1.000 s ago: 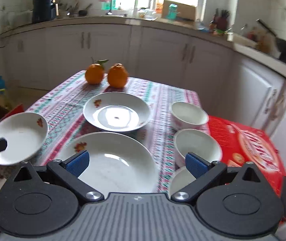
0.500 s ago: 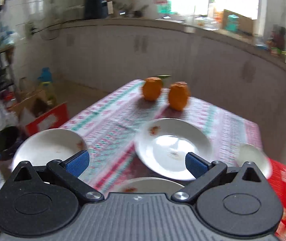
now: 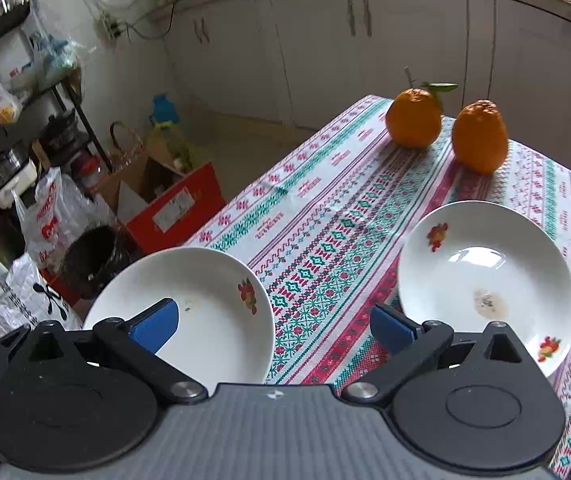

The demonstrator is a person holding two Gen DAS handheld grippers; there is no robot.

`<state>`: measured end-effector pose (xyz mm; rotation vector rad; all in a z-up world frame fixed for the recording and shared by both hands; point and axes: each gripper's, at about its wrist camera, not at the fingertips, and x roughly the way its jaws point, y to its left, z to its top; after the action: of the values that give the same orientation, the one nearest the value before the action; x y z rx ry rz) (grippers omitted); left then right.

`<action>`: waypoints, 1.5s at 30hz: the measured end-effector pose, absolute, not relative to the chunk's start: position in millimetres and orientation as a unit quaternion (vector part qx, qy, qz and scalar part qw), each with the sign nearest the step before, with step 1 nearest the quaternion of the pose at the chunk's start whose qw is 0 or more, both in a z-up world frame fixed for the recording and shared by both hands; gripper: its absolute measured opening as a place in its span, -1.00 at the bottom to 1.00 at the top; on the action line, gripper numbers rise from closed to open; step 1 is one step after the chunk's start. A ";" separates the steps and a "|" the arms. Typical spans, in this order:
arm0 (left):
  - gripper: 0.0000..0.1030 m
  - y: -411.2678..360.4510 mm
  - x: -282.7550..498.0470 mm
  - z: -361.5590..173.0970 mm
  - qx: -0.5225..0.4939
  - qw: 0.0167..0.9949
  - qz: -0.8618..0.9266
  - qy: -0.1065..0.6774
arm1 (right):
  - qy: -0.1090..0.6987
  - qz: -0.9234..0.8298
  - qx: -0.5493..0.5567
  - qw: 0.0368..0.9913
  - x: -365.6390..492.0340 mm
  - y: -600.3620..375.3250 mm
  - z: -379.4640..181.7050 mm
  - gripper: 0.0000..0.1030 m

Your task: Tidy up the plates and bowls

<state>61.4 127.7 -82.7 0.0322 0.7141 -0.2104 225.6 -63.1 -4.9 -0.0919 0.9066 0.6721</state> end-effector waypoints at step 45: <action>0.99 128.0 75.0 -90.9 0.040 0.928 -0.133 0.346 | 0.542 0.475 -0.097 0.686 303.8 11.5 -56.5 0.41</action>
<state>75.0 128.0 -90.9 0.0825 0.7101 -0.2730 303.8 11.5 -56.5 -0.2165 1.2144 1.0636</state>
